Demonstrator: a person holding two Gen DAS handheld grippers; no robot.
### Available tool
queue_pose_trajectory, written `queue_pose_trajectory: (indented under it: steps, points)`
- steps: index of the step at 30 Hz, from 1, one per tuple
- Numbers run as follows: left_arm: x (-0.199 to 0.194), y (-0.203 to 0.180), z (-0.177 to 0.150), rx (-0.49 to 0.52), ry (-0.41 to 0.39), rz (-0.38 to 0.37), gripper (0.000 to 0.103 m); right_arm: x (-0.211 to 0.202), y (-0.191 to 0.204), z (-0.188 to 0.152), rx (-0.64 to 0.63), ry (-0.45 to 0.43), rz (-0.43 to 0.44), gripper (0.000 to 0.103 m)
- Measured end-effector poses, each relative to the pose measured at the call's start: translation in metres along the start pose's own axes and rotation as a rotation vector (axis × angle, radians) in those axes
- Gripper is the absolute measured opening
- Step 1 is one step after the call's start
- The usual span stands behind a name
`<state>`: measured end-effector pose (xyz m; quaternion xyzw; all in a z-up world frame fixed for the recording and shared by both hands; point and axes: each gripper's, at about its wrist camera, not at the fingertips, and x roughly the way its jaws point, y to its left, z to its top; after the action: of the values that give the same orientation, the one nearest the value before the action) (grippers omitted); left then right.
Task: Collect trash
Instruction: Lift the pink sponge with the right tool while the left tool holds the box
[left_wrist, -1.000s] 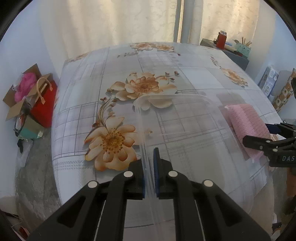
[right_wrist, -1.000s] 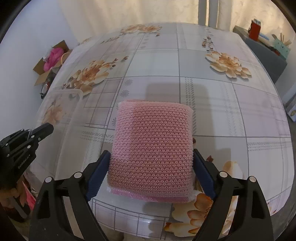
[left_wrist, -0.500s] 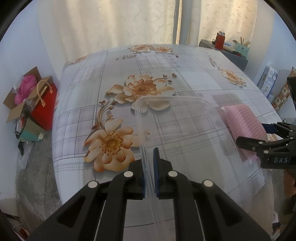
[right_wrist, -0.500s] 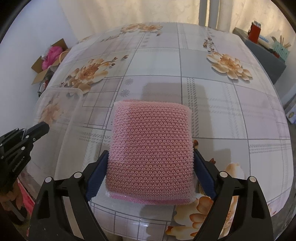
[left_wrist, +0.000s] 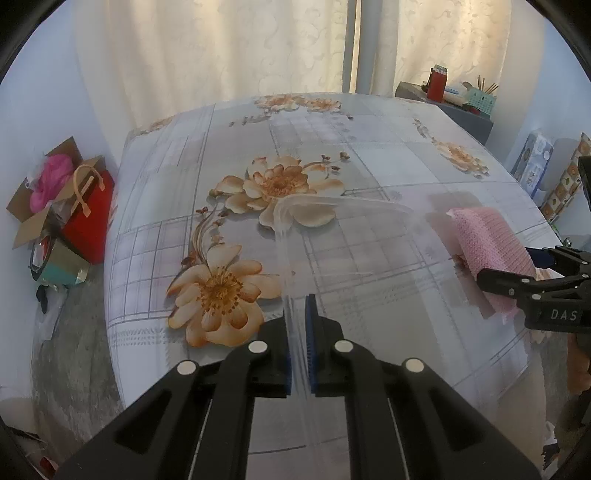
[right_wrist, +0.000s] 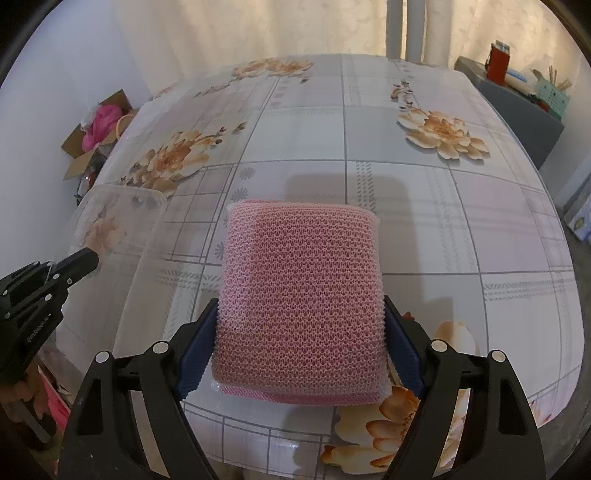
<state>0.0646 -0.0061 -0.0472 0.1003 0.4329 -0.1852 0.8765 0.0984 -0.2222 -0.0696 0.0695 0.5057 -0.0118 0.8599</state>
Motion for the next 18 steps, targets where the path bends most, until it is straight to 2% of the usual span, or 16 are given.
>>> queue_pose_trajectory:
  steps: [18]
  points:
    - [-0.016,-0.017,0.006,0.042,-0.042,-0.026,0.003,-0.008,-0.008,-0.004,0.037,-0.025,0.044,0.078]
